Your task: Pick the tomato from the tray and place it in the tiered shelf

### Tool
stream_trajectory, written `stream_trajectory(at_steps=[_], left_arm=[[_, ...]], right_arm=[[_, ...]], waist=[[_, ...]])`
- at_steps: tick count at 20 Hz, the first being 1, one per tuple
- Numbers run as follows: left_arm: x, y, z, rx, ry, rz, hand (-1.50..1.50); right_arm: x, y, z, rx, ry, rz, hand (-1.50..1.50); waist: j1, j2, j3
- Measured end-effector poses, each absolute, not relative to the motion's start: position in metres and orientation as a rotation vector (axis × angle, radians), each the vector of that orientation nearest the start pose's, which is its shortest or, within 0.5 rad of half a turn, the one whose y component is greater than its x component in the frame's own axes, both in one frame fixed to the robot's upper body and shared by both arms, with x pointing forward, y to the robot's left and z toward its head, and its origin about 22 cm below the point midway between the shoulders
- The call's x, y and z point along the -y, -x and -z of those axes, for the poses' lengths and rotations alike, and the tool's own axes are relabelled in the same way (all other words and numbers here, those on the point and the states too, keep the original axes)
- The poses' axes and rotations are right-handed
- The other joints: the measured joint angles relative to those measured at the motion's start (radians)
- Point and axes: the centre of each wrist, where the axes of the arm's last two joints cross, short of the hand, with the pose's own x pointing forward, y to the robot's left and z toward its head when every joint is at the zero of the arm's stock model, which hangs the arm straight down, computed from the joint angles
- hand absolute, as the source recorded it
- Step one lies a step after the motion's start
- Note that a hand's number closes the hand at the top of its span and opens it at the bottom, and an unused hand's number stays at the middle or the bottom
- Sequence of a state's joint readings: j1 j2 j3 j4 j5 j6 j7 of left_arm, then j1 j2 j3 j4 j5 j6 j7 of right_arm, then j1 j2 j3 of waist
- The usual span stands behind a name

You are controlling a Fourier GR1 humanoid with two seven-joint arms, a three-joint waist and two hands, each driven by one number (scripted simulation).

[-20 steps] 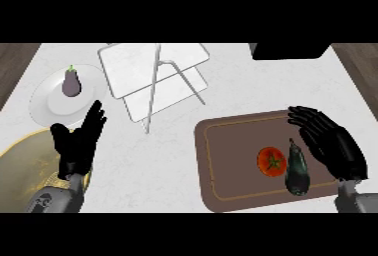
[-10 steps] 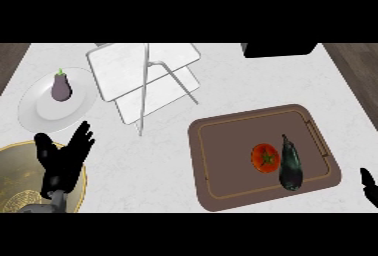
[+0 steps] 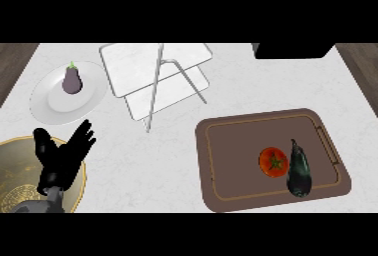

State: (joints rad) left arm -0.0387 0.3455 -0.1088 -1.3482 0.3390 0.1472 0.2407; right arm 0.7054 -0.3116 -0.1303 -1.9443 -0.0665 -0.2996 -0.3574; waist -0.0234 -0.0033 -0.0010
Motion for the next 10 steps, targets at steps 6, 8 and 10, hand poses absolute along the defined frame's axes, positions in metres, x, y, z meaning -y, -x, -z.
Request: stream_trajectory(at_steps=[6, 8, 10], left_arm=[[-0.298, -0.245, 0.021, 1.114, -0.097, -0.048, 0.0], [-0.295, -0.245, 0.021, 1.118, -0.095, -0.045, 0.0], [-0.295, -0.246, 0.019, 1.123, -0.091, -0.034, 0.0]], right_arm=[[0.313, -0.056, -0.066, 1.504, 0.744, -0.109, -1.5], [0.3, -0.057, -0.079, 1.454, 0.766, -0.115, -1.5], [0.29, -0.064, -0.088, 1.412, 0.802, -0.104, -1.5]], waist=[[0.02, 0.005, -0.001], [0.024, 0.006, -0.002], [0.033, 0.008, -0.002]])
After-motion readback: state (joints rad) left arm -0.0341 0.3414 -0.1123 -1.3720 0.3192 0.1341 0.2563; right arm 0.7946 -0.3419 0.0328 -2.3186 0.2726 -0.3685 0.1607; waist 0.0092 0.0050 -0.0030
